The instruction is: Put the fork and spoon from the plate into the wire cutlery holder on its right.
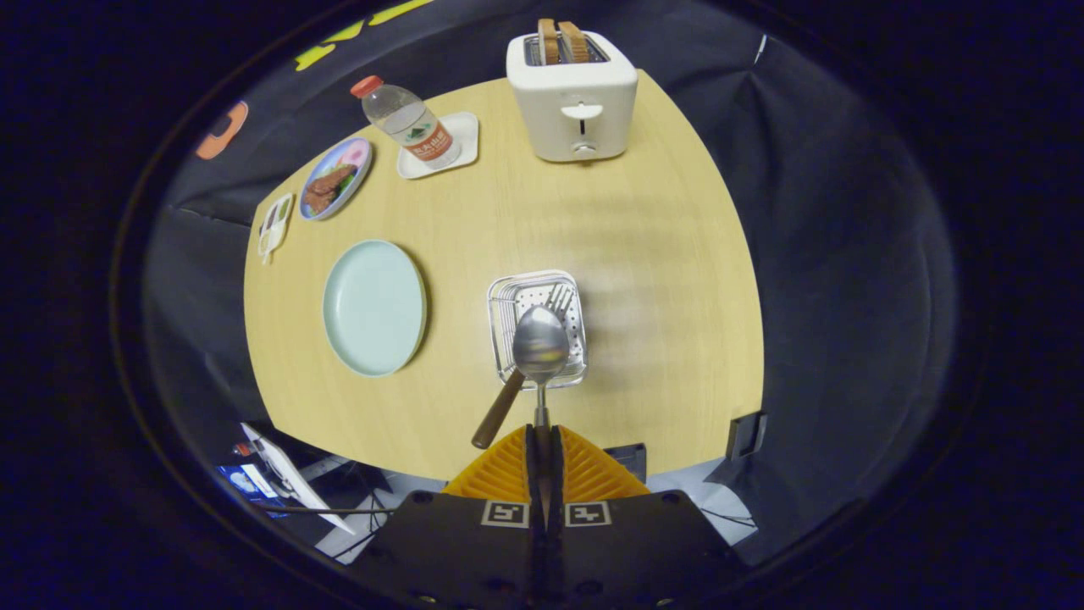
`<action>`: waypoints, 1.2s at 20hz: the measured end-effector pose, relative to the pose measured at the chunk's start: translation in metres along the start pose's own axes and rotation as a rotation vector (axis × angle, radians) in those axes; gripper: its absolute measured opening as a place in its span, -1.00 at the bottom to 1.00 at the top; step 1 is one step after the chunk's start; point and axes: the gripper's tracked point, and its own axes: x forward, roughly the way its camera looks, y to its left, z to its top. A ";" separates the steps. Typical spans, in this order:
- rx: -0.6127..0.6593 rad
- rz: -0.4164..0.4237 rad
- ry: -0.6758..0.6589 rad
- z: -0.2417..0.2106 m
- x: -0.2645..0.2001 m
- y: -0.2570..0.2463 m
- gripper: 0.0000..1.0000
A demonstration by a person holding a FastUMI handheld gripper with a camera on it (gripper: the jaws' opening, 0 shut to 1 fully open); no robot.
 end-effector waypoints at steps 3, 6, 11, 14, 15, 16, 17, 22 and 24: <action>0.026 0.009 0.025 0.005 0.007 0.002 -0.99; 0.045 0.010 0.036 0.014 0.014 0.001 -0.94; 0.089 0.062 0.010 0.027 0.016 0.008 -0.58; 0.090 0.085 -0.042 0.035 0.010 0.011 -0.26; 0.084 0.091 -0.070 0.039 0.007 0.011 -0.13; 0.080 0.094 -0.105 0.044 0.003 0.011 0.00; 0.075 0.097 -0.144 0.049 -0.002 0.011 0.18; 0.004 0.108 -0.364 0.071 -0.036 0.012 0.81; -0.024 0.132 -0.478 0.077 -0.058 0.019 0.87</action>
